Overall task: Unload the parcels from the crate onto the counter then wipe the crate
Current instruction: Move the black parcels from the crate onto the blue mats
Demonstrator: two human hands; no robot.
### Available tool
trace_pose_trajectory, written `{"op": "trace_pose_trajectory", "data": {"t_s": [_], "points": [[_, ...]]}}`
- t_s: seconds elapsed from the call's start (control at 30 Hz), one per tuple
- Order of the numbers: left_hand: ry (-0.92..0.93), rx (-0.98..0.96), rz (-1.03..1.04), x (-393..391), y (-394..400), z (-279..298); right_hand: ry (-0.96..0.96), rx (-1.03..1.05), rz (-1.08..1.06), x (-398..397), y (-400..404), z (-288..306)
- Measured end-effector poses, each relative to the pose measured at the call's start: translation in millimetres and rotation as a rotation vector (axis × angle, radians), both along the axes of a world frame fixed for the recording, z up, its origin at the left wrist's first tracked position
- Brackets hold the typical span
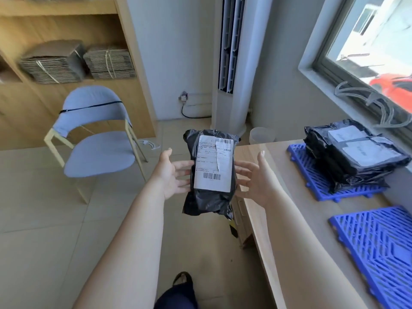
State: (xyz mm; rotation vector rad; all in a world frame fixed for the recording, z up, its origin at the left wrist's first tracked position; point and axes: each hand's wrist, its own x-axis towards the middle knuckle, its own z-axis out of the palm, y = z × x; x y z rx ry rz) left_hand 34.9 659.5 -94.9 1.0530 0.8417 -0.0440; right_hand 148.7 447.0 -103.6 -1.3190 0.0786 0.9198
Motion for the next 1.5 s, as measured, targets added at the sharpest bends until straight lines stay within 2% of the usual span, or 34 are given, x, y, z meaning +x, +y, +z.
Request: {"op": "trace_pose_trajectory", "data": {"t_s": [0.17,0.3,0.47,0.8,0.97,1.17,1.5], "points": [[-0.016,-0.040,-0.122,105.4,54.2,-12.2,0.003,-0.011,-0.124,76.8,44.6,-6.1],[0.011,0.016,-0.282,197.0,89.2,-12.2,-0.003,-0.038,-0.272,133.2,70.0,-1.7],[0.009,0.022,-0.454,300.5,89.1,-8.5,-0.018,-0.089,-0.503,188.1,74.2,1.9],[0.040,-0.030,-0.812,435.1,-44.5,-20.1,0.041,-0.106,-0.910,247.5,-40.6,-6.1],[0.012,0.003,-0.889,485.3,-108.4,-10.5,0.034,-0.053,-0.969,281.6,-96.0,-5.0],[0.032,0.036,-0.964,557.5,-151.3,-2.7,0.047,-0.073,-1.050,339.0,-124.8,-1.7],[0.080,-0.038,-1.138,692.8,-220.2,-18.5,0.072,-0.170,-1.238,435.0,-169.1,-7.5]]}}
